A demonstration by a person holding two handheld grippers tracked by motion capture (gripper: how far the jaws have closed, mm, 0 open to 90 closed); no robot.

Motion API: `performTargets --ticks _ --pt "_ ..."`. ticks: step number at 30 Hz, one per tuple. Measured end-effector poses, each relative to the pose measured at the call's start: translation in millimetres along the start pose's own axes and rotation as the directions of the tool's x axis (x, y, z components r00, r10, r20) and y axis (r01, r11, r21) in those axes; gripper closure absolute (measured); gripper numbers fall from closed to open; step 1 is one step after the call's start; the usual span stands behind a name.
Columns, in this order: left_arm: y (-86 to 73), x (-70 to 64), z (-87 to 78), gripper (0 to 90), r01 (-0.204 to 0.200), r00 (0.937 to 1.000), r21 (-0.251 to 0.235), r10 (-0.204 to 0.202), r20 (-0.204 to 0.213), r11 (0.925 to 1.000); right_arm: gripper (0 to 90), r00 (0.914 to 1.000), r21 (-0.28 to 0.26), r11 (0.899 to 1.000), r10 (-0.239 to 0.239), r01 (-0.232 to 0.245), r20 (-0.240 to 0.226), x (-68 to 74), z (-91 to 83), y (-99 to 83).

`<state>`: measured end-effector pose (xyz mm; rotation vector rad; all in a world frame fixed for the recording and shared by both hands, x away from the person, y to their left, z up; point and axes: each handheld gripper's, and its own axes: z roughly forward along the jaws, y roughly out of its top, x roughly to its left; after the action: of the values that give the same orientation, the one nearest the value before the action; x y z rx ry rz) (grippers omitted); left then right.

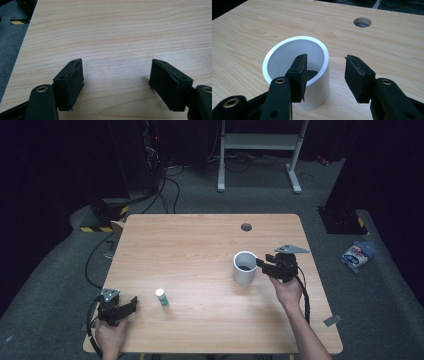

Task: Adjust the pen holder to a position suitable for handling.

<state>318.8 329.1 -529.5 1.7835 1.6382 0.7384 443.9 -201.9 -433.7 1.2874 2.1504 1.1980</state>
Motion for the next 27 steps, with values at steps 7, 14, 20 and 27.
performTargets --ticks 7,14,20,27 --pt "0.0 0.3 -0.2 27.2 -0.003 1.0000 0.002 0.003 0.001 1.0000 59.5 0.9999 0.039 0.999 0.007 -0.008 0.011 0.9 13.9 5.8" --pt "-0.1 0.0 0.1 27.3 0.000 1.0000 -0.003 0.000 0.000 1.0000 64.7 1.0000 0.075 0.997 0.004 -0.004 0.005 2.2 22.9 7.8" --pt "-0.1 0.0 0.1 27.4 0.000 1.0000 -0.003 0.000 0.001 1.0000 70.3 0.9999 0.092 0.996 -0.014 0.013 0.009 6.0 27.2 7.3" --pt "-0.1 0.0 0.1 27.4 -0.001 1.0000 -0.002 0.001 0.000 1.0000 73.5 0.9990 0.101 0.995 -0.028 0.024 0.035 7.9 29.5 5.9"
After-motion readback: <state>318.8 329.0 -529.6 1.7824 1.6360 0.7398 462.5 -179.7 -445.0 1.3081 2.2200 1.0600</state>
